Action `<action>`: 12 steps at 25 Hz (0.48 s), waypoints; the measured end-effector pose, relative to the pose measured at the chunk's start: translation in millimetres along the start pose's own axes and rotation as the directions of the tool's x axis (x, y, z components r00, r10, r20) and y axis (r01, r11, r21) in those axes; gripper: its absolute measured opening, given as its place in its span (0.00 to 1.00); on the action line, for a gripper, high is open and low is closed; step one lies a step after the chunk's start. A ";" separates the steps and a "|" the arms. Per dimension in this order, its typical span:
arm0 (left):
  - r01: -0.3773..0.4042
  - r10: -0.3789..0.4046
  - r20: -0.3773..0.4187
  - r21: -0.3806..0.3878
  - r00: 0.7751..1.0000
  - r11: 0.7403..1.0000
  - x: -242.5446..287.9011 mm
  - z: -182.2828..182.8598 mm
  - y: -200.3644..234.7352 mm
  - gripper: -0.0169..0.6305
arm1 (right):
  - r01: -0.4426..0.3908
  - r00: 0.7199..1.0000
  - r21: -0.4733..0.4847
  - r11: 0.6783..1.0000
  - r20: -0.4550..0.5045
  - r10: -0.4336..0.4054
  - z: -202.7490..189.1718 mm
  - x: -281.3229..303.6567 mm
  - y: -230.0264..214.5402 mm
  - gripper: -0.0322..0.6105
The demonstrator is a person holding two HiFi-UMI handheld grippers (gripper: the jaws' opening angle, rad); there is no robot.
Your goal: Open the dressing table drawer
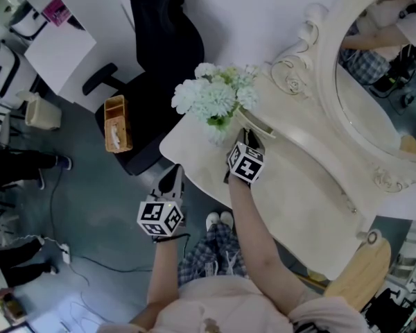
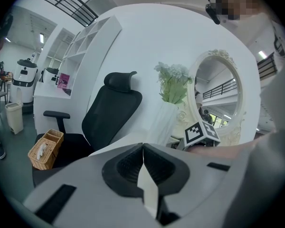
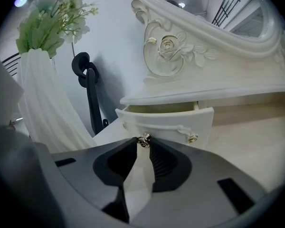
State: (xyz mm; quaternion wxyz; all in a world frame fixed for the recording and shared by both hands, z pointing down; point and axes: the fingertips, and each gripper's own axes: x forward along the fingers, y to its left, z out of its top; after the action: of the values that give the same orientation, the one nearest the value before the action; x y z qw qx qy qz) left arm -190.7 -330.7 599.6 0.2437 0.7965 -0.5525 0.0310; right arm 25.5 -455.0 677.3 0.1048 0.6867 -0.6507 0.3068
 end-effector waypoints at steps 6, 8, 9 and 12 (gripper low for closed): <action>0.002 -0.002 0.002 0.001 1.000 1.000 -5.4 -0.8 -2.1 0.07 | -0.022 1.000 -0.007 1.000 -0.007 0.022 -7.8 -6.7 9.0 0.20; 0.001 -0.001 0.004 0.000 1.000 1.000 -7.3 -1.1 -1.4 0.07 | -0.031 0.999 -0.010 0.999 -0.010 0.031 -10.7 -8.3 12.4 0.20; 0.000 0.000 0.004 0.000 1.000 1.000 -8.2 -1.4 -1.1 0.07 | -0.035 0.999 -0.012 0.999 -0.013 0.035 -12.6 -9.4 14.2 0.20; -0.001 0.001 0.004 -0.002 1.000 1.000 -11.1 -2.0 -0.6 0.07 | -0.045 0.999 -0.020 0.999 -0.017 0.044 -17.7 -13.6 18.1 0.19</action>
State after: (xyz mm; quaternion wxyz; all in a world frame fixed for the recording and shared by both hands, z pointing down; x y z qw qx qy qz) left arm -194.1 -320.1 597.6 0.2432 0.7961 -0.5535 0.0291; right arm 3.6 -436.5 679.1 0.1102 0.6684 -0.6680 0.3079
